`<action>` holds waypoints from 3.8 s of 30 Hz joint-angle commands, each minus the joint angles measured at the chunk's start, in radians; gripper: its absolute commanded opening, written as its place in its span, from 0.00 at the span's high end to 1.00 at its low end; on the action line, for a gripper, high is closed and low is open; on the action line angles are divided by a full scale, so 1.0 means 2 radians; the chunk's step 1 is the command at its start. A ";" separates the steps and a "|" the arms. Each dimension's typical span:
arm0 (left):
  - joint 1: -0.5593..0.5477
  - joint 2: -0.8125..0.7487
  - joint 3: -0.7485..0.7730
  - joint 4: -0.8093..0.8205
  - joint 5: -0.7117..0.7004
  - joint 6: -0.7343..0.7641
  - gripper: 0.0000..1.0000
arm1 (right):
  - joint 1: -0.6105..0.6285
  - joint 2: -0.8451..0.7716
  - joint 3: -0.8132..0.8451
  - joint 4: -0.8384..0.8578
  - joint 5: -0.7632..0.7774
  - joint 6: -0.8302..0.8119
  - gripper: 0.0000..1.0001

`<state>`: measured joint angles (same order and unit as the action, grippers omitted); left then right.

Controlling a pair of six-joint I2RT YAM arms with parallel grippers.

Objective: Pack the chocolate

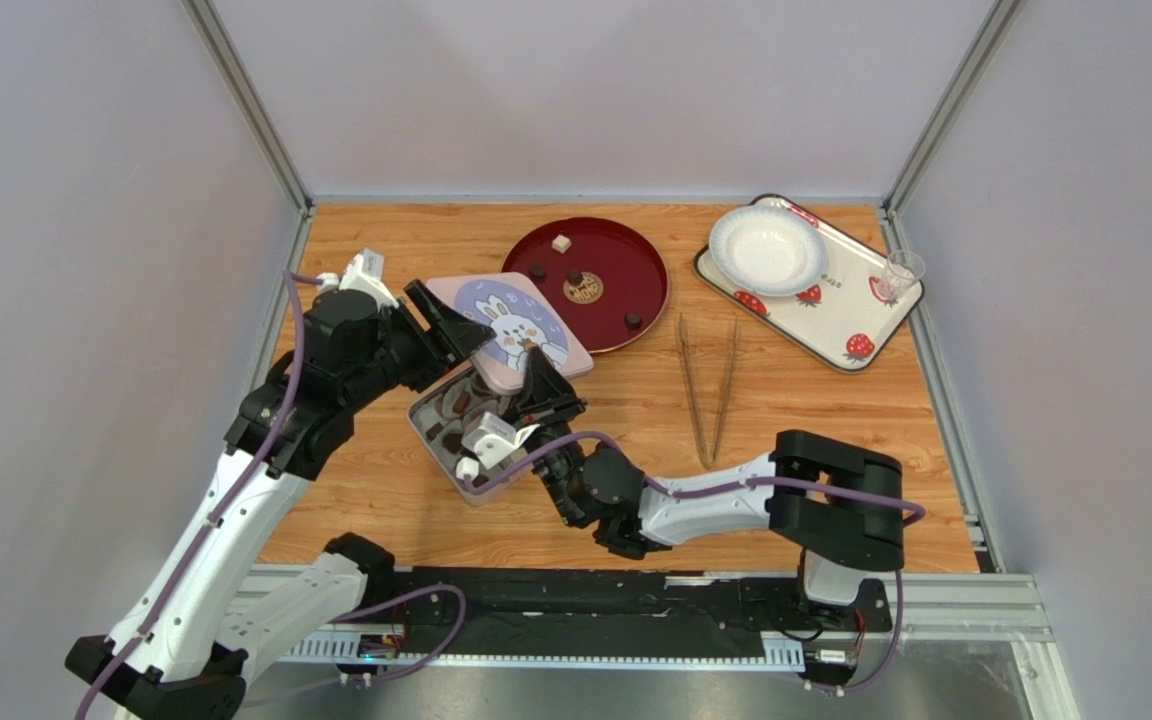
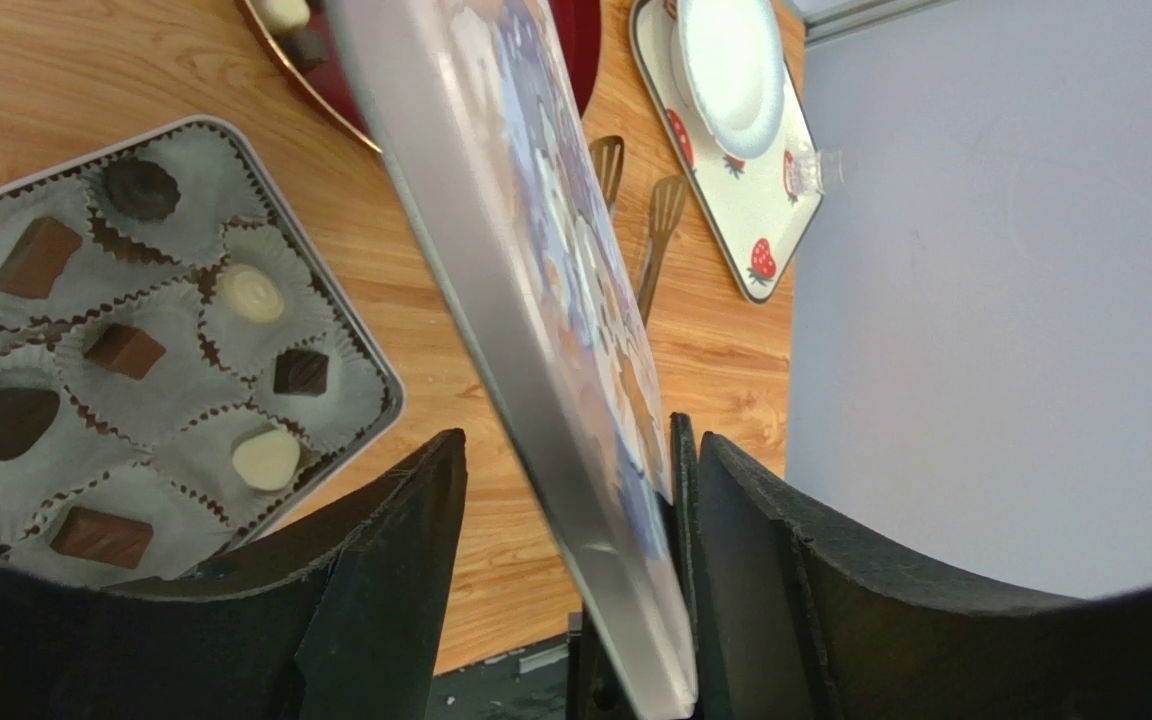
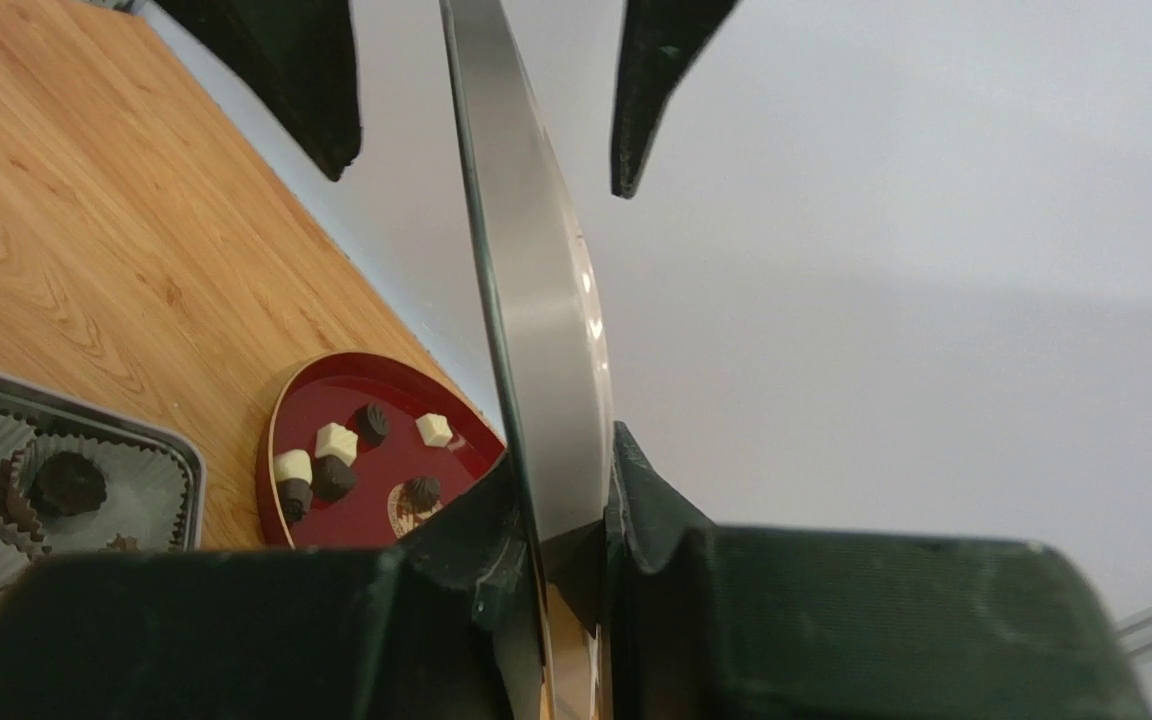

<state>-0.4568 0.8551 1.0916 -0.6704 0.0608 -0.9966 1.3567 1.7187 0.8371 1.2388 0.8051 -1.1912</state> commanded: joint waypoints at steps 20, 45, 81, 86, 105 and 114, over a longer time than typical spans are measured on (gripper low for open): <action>-0.001 -0.010 -0.047 0.073 -0.006 -0.008 0.88 | 0.017 0.030 0.033 0.131 0.019 -0.099 0.71; 0.054 0.055 -0.052 0.177 0.057 0.050 1.00 | -0.020 -0.323 -0.013 -0.603 -0.107 0.494 0.04; 0.047 0.010 -0.181 0.472 0.266 -0.112 1.00 | -0.490 -0.222 -0.091 -0.261 -0.791 1.060 0.12; 0.044 0.011 -0.189 0.492 0.270 -0.125 1.00 | -0.490 -0.199 -0.084 -0.237 -0.815 1.083 0.18; 0.034 0.014 -0.202 0.466 0.240 -0.096 0.93 | -0.497 -0.150 -0.094 -0.076 -0.837 1.218 0.70; 0.034 0.001 -0.191 0.362 0.180 -0.013 0.63 | -0.500 -0.156 -0.101 -0.096 -0.829 1.215 0.94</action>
<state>-0.3828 0.8875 0.6743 0.1368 0.4717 -1.1267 0.3531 1.4181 0.6479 1.0370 -0.8791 1.2682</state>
